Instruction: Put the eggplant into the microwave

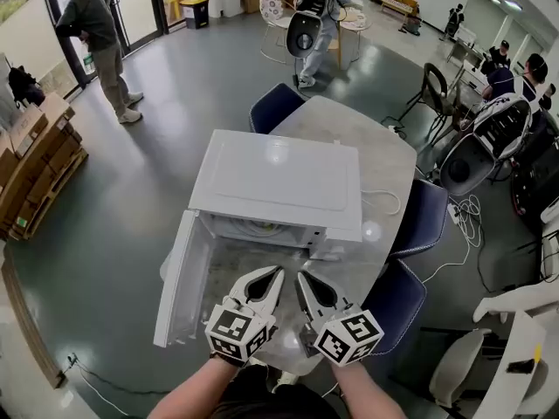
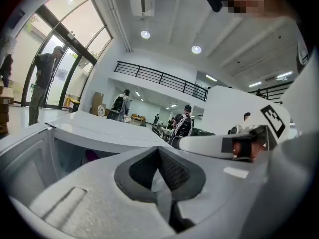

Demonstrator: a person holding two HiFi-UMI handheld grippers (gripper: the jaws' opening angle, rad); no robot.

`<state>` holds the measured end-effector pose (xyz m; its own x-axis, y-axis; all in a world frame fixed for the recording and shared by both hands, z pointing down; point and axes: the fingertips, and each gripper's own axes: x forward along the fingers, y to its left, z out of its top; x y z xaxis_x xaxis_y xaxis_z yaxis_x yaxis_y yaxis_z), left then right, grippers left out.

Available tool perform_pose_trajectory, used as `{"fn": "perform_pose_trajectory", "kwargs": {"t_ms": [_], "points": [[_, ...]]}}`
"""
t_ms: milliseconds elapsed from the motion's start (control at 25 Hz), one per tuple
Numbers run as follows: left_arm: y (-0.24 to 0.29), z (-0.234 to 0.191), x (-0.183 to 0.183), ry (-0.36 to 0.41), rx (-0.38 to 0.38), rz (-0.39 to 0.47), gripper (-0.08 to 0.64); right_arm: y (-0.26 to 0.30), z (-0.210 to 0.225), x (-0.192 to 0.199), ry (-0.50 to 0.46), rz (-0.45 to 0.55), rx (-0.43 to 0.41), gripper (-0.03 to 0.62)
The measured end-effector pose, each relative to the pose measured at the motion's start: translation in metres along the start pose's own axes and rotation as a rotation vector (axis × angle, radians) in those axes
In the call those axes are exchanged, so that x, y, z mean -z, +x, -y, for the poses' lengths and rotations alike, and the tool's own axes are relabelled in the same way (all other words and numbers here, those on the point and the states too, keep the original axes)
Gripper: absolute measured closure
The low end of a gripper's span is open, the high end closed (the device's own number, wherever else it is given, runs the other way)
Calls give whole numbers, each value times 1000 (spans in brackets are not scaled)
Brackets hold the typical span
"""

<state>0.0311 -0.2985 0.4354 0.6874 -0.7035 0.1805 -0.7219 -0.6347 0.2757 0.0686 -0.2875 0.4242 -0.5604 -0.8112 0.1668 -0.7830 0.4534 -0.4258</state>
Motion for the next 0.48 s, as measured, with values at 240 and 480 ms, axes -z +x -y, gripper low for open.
{"fn": "perform_pose_trajectory", "kwargs": {"t_ms": [240, 480], "points": [[-22, 37, -22, 32, 7, 28, 554, -27, -19, -15, -49, 21, -30, 592], [-42, 60, -51, 31, -22, 82, 552, -49, -39, -39, -152, 42, -77, 592]]}}
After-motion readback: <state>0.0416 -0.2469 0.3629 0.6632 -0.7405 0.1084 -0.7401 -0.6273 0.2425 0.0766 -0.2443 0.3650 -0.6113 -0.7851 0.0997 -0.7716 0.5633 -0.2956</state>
